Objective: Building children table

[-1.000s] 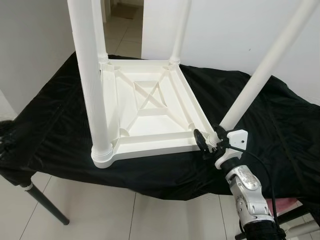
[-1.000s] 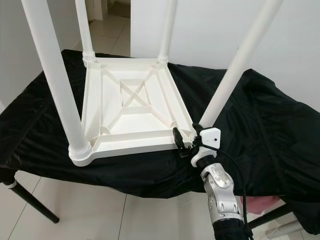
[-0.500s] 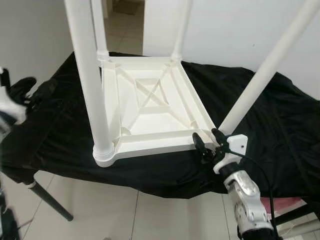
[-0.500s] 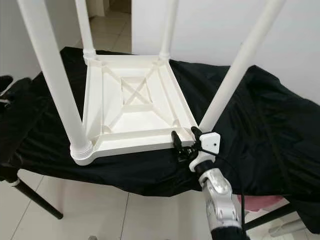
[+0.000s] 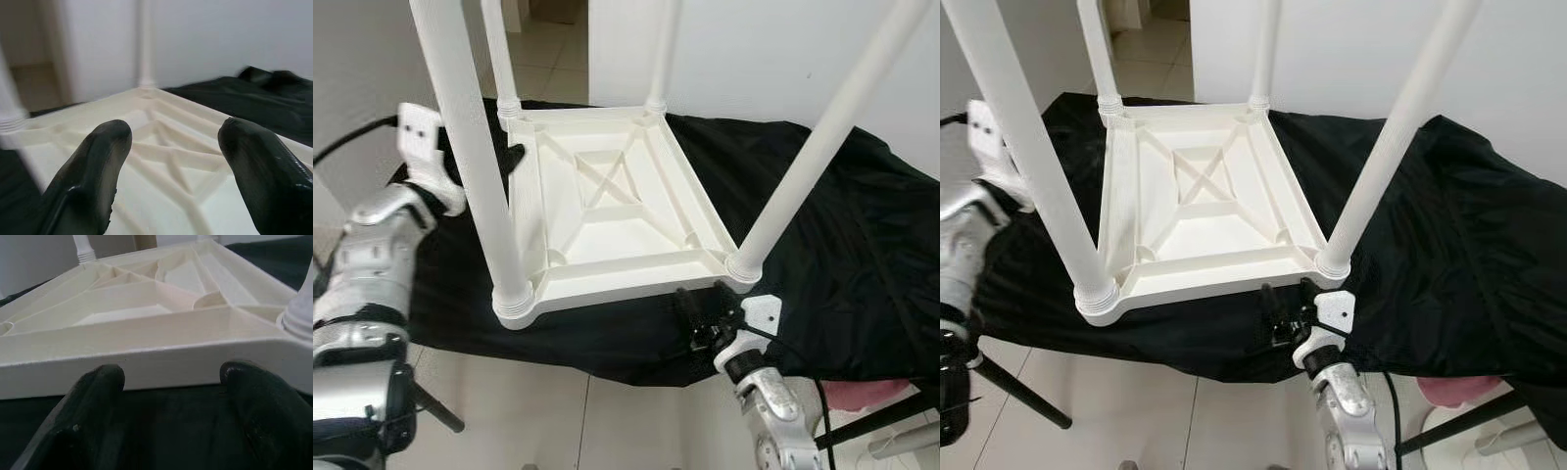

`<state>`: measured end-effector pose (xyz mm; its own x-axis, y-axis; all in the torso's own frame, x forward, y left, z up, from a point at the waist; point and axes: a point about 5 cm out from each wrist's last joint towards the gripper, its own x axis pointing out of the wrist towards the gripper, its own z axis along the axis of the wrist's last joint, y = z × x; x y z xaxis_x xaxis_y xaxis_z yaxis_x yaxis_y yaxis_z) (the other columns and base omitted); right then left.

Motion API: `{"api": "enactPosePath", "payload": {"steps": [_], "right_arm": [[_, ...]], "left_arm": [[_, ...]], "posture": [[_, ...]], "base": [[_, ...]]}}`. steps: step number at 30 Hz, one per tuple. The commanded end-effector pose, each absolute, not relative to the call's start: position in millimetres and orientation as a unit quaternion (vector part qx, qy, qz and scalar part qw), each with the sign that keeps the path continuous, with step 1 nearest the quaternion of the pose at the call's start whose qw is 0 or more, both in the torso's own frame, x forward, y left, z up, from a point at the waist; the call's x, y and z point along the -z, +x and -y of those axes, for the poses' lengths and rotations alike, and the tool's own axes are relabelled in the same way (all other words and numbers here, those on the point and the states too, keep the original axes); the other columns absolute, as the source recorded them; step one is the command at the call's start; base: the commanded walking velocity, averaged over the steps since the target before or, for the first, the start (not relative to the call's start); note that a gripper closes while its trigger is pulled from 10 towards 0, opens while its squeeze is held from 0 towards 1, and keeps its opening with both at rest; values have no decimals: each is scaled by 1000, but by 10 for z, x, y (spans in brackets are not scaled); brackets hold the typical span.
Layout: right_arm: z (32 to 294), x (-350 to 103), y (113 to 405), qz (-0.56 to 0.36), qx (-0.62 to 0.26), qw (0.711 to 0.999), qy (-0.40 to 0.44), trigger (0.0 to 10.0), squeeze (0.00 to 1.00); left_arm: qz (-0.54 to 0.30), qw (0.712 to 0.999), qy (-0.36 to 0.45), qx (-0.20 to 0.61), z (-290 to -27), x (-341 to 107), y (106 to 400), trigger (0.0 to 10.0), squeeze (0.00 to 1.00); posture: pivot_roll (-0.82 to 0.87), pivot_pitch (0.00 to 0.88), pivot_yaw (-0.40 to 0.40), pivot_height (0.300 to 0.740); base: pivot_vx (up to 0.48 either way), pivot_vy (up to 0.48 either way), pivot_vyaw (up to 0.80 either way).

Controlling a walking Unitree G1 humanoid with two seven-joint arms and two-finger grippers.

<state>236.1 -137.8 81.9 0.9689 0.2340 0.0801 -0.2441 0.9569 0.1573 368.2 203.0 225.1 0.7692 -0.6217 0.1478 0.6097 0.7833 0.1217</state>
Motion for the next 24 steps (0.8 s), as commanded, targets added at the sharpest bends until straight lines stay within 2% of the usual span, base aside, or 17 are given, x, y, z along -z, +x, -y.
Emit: {"api": "enactPosePath", "payload": {"steps": [1, 4, 9, 12, 17, 24], "right_arm": [[1410, -781, 2336, 15, -99, 991, 87, 10000, 0], [1433, -767, 2332, 6, -77, 991, 112, 10000, 0], [1454, -760, 2339, -2, -62, 990, 130, 10000, 0], [1492, -755, 2444, -20, -39, 989, 142, 10000, 0], [1508, -801, 2591, -28, -40, 990, 135, 10000, 0], [1530, -863, 2769, -36, -50, 992, 111, 10000, 0]], "left_arm": [[84, 906, 54, 412, -1865, -2192, 3634, 10000, 0], [85, 888, 60, 447, -1714, -2155, 3568, 10000, 0], [85, 877, 59, 470, -1624, -2133, 3519, 10000, 0], [80, 852, 53, 515, -1488, -2106, 3399, 10000, 0], [84, 825, 51, 557, -1358, -2112, 3246, 10000, 0], [93, 810, 59, 576, -1263, -2135, 3117, 10000, 0]], "posture": [[-55, 0, -5, 740], [-55, 0, -8, 740], [-52, 0, -13, 740], [-53, 0, -15, 740], [-50, 0, -17, 740], [-38, 0, -28, 740]], "base": [[0, 0, 0], [0, 0, 0], [0, 0, 0], [0, 0, 0], [0, 0, 0], [0, 0, 0]]}}
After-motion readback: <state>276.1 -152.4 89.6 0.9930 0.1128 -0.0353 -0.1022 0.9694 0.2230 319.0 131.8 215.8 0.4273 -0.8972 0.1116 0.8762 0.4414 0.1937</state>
